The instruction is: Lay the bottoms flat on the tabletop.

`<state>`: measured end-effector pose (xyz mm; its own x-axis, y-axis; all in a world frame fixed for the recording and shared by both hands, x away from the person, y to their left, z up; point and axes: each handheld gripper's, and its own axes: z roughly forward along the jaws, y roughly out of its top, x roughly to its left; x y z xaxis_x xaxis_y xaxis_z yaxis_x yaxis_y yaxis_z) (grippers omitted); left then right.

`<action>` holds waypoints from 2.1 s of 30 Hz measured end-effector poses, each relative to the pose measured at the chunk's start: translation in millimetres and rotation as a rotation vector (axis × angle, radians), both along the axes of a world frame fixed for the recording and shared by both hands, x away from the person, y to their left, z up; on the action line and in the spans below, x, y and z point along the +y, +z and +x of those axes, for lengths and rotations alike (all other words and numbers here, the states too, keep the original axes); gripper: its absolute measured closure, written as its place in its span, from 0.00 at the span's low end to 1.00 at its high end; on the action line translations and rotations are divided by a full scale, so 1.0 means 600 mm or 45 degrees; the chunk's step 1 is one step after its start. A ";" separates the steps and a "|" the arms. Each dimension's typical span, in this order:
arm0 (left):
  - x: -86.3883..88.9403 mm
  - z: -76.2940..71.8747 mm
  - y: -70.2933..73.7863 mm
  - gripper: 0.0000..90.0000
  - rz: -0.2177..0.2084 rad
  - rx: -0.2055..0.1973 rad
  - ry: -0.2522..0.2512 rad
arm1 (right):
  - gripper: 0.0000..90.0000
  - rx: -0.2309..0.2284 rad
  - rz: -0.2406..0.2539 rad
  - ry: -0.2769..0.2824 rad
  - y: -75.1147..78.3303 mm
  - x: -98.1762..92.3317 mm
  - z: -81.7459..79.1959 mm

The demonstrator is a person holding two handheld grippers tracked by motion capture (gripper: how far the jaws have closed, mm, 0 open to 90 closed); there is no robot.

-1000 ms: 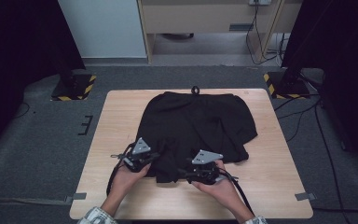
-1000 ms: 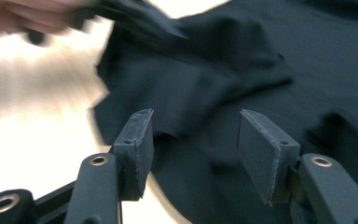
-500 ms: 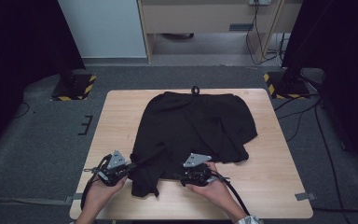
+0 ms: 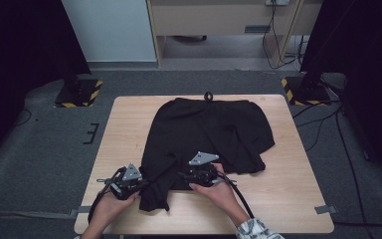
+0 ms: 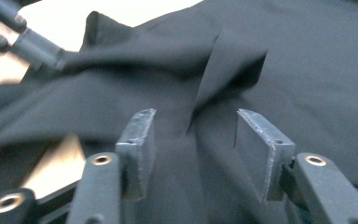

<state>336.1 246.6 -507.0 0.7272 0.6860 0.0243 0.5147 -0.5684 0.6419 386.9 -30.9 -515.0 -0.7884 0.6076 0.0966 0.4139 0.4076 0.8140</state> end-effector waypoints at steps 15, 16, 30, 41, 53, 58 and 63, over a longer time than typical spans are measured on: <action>-0.001 -0.006 0.015 0.70 -0.121 -0.069 0.003 | 1.00 -0.036 0.007 -0.006 -0.005 0.030 0.016; -0.002 -0.007 0.019 0.71 -0.107 -0.096 0.006 | 1.00 -0.039 -0.016 -0.020 -0.006 0.025 0.014; -0.009 -0.010 0.017 0.98 -0.118 0.011 -0.085 | 0.69 0.037 -0.015 -0.131 -0.017 0.044 0.047; 0.001 -0.019 0.046 0.67 -0.263 -0.190 -0.063 | 0.99 -0.022 0.014 0.045 0.009 0.019 -0.017; -0.038 0.062 0.047 0.51 -0.291 -0.214 0.025 | 0.99 0.030 -0.012 0.273 -0.003 0.029 -0.099; -0.079 0.100 0.021 0.43 -0.245 -0.074 -0.070 | 0.98 0.032 -0.017 0.345 -0.011 0.043 -0.118; -0.084 0.091 0.008 0.74 -0.135 -0.038 -0.141 | 0.89 0.023 -0.009 0.338 -0.008 0.035 -0.117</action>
